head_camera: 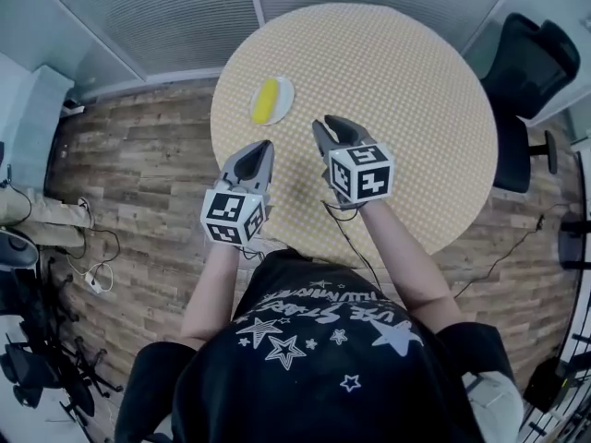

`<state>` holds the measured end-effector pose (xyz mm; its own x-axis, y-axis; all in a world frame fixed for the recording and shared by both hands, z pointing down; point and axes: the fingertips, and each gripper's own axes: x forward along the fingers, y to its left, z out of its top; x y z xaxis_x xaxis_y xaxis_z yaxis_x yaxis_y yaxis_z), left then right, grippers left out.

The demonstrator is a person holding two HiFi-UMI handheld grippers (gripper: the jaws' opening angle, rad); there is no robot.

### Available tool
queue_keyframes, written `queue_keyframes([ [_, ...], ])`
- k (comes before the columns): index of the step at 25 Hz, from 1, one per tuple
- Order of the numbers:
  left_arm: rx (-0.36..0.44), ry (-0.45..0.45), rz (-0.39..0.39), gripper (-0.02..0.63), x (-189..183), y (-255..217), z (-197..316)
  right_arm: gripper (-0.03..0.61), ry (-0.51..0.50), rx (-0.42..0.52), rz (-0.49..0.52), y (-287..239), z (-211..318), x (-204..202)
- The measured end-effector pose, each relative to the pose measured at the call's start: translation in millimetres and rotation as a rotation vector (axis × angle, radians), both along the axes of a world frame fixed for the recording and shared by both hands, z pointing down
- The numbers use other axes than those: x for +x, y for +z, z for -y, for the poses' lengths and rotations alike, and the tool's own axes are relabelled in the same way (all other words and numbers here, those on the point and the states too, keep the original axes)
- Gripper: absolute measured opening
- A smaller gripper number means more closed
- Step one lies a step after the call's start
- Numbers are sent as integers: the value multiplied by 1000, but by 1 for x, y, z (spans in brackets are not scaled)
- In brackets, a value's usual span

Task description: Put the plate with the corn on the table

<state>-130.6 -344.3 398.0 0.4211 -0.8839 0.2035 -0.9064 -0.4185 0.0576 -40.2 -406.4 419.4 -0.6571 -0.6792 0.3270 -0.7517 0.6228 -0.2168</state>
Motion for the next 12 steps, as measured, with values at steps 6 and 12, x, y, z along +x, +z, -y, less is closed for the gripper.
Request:
queue_keyframes([
  [6,23,8,-1,8,31,-7,-38,97,3,8,22,-1,-44,26],
  [12,28,9,-10,8,70,-8,-79,97,17,-1,44,2,-86,66],
])
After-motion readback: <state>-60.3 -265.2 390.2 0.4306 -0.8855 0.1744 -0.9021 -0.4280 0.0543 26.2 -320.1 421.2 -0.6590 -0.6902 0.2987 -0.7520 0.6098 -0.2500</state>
